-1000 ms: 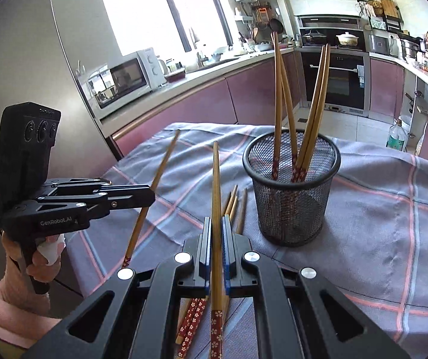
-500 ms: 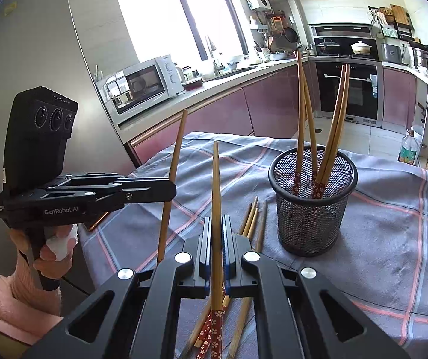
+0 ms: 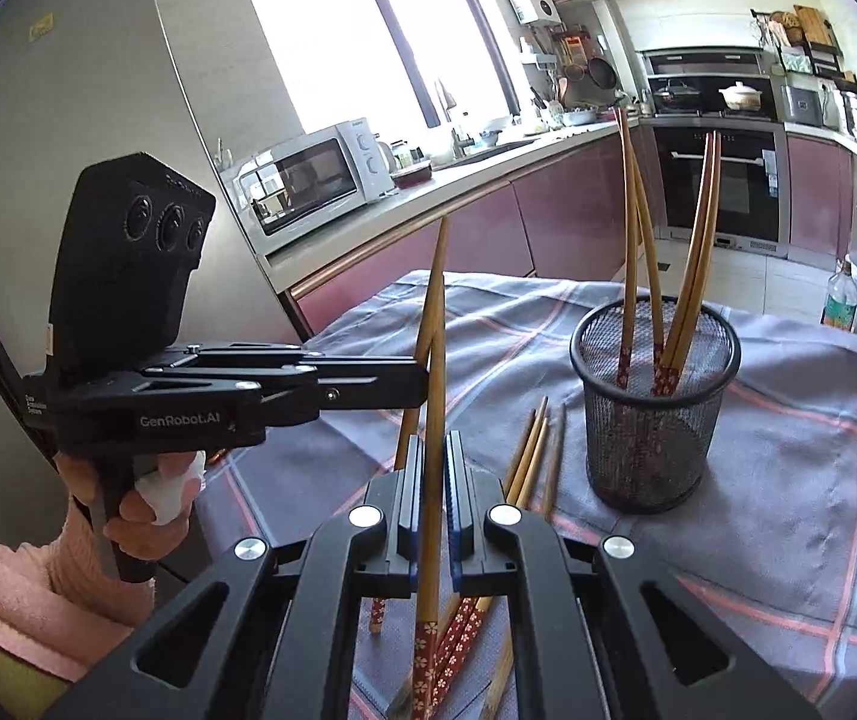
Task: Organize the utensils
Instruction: 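Carry the left gripper's chopstick upright over the mesh cup while the right gripper carries its own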
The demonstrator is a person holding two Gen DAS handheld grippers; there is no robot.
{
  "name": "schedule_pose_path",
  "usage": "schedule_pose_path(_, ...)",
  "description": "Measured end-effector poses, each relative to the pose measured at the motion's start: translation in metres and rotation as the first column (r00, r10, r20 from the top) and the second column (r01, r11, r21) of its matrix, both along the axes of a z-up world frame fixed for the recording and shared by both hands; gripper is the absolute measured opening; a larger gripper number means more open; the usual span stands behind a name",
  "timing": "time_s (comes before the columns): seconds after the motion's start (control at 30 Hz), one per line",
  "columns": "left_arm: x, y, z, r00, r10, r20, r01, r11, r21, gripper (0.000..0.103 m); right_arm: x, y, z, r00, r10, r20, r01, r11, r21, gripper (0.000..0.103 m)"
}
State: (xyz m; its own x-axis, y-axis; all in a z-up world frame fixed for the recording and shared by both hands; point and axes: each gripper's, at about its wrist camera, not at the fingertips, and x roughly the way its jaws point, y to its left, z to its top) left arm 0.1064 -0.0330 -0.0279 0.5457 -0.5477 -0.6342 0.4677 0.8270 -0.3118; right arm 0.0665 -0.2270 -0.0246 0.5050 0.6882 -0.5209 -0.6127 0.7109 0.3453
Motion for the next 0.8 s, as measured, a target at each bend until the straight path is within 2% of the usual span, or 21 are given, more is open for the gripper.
schedule_pose_path(0.17, 0.0, -0.003, -0.005, 1.0, -0.017, -0.01, 0.017, 1.0, 0.006, 0.007, 0.003, -0.001, -0.012, 0.999, 0.014, -0.053, -0.013, 1.0, 0.012, 0.006)
schedule_pose_path(0.3, 0.0, -0.002, -0.003, 1.0, -0.018, -0.006, 0.018, 1.0, 0.006, 0.007, 0.001, -0.002, -0.013, 0.998, 0.012, -0.056, -0.01, 1.0, 0.02, 0.006)
schedule_pose_path(0.5, -0.002, 0.001, 0.015, 0.999, -0.011, 0.037, 0.011, 1.0, -0.01, 0.007, 0.001, -0.011, 0.001, 0.999, -0.033, -0.007, 0.033, 0.999, 0.031, 0.006)
schedule_pose_path(0.8, 0.0, 0.009, 0.06, 0.991, 0.008, 0.134, -0.003, 0.999, -0.044, 0.007, 0.01, -0.037, 0.038, 0.986, -0.133, 0.097, 0.127, 0.99, 0.065, 0.006)
